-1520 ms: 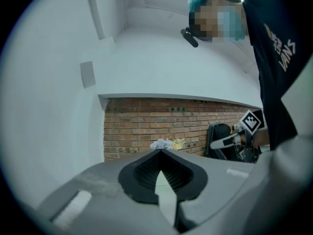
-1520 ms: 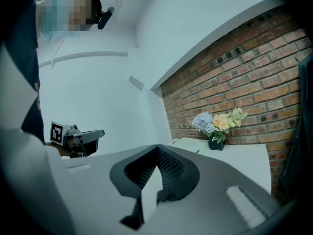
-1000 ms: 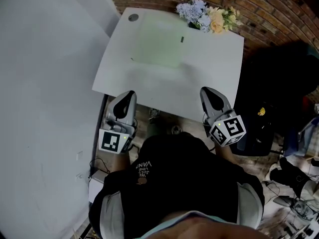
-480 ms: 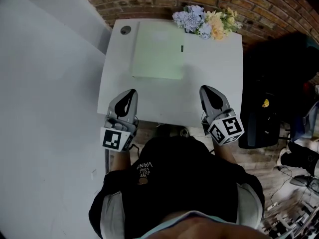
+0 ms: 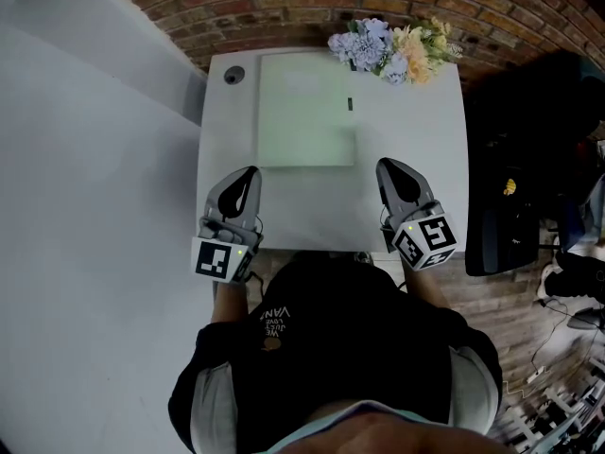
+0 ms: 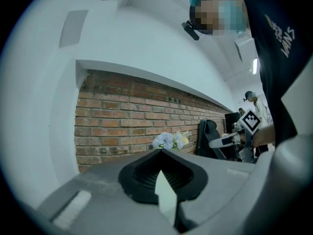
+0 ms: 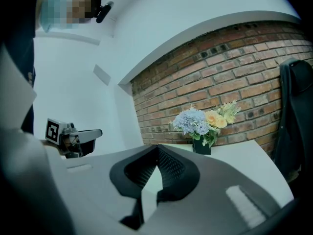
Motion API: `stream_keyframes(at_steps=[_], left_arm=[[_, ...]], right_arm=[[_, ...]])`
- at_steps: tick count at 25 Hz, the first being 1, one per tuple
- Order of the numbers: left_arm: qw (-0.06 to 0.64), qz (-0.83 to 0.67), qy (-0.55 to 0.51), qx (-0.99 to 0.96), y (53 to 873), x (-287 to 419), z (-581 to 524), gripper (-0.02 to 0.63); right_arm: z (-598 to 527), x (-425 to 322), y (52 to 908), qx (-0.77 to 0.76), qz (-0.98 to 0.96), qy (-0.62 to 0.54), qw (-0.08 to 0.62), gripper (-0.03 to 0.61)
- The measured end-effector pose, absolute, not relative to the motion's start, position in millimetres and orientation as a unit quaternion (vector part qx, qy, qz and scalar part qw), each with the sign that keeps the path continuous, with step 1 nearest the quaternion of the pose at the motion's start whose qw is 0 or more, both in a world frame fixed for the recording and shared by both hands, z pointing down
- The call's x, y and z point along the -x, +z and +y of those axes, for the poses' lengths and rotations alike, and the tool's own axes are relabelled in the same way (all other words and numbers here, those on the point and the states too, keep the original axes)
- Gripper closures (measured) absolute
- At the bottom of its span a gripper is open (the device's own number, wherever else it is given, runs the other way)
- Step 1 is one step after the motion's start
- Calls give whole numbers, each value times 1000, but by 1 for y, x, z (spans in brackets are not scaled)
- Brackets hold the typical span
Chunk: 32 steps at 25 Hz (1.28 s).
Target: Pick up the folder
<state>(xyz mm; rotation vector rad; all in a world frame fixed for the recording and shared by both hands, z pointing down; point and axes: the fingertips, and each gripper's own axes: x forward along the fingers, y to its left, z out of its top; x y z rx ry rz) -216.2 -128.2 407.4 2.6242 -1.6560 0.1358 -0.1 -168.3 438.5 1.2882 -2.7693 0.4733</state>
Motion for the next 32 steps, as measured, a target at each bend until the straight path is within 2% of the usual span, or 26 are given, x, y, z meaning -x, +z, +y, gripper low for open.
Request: stream_keyframes(at_steps=[4,32], left_arm=[[7,-516,43,-855,411,222,-141,614],[105,-496,58,-860,488,245,-201,614]], right_arm=[[-175,6,446,-425,-891,155,29,580],[-218,46,523,-434,-876,195,79,580]])
